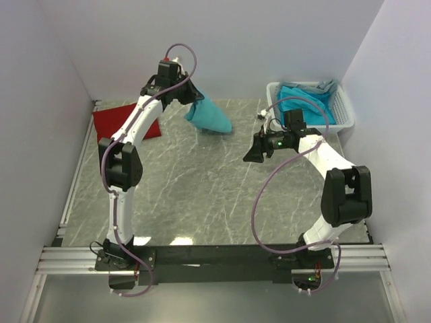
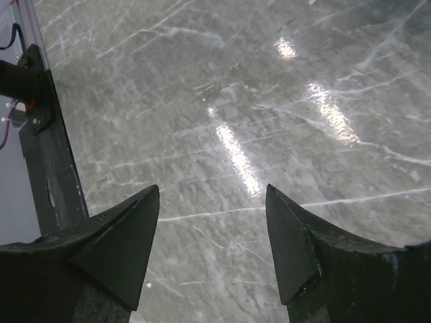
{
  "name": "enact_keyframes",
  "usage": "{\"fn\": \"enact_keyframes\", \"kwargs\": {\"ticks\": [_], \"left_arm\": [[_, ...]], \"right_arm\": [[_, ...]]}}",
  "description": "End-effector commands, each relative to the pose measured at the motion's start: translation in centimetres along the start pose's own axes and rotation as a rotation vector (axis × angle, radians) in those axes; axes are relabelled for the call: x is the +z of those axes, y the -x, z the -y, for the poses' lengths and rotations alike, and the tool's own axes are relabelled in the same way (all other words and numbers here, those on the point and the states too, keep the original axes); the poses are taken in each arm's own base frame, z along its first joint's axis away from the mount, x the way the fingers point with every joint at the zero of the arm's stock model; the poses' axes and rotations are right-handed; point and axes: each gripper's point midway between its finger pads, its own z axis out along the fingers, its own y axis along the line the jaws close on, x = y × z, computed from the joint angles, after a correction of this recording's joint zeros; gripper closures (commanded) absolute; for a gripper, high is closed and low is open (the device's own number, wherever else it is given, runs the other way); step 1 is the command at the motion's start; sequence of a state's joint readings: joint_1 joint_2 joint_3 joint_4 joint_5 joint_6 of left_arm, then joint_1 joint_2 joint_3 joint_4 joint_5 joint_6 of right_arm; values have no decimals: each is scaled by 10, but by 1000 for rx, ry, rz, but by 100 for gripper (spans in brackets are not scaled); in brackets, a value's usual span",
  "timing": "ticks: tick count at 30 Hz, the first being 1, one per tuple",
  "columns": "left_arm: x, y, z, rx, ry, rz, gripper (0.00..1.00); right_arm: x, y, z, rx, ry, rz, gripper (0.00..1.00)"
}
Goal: Fold and stack the t-shirts
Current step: Neatly place the folded tshirt to the corner
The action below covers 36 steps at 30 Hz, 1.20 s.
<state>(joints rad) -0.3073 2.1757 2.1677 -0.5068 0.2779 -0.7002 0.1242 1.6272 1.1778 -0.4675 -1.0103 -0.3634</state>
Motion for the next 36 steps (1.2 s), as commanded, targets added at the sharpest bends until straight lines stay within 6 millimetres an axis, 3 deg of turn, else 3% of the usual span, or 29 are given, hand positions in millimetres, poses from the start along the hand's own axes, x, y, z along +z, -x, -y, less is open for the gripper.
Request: {"fn": "enact_keyframes", "kwargs": {"ticks": [1, 6, 13, 16, 18, 21, 23, 24, 29, 31, 32, 33, 36], "left_arm": [[-14, 20, 46, -53, -165, 56, 100], [-1, 24, 59, -164, -238, 51, 100], [-6, 35, 89, -406, -405, 48, 100], [4, 24, 91, -497, -479, -7, 100], [16, 7, 85, -509, -482, -68, 100], [40, -31, 55, -529, -443, -149, 100], [40, -47, 46, -525, -438, -179, 100], [43, -67, 29, -539, -394, -210, 100], [21, -110, 4, -456, -317, -284, 100], [5, -139, -15, -437, -257, -332, 100], [5, -139, -15, -437, -256, -331, 100], [-3, -151, -24, -443, -225, -348, 100], [-16, -160, -48, -423, -161, -326, 100]], "right_arm": [[-4, 20, -7, -51, -3, 35, 29], [-7, 21, -1, -40, -37, 53, 28], [-5, 22, 6, 1, -59, 64, 28], [-7, 24, 6, -8, -65, 70, 28], [-10, 26, 6, -10, -65, 78, 28], [-15, 26, 9, -6, -65, 83, 28], [-17, 25, 10, 0, -64, 84, 28], [-19, 26, 11, -1, -65, 87, 28], [-18, 23, 14, 3, -72, 76, 28], [-18, 22, 16, 7, -77, 70, 28], [-18, 22, 16, 7, -77, 69, 28], [-18, 21, 17, 10, -80, 67, 28], [-18, 21, 18, 9, -85, 66, 28]]}}
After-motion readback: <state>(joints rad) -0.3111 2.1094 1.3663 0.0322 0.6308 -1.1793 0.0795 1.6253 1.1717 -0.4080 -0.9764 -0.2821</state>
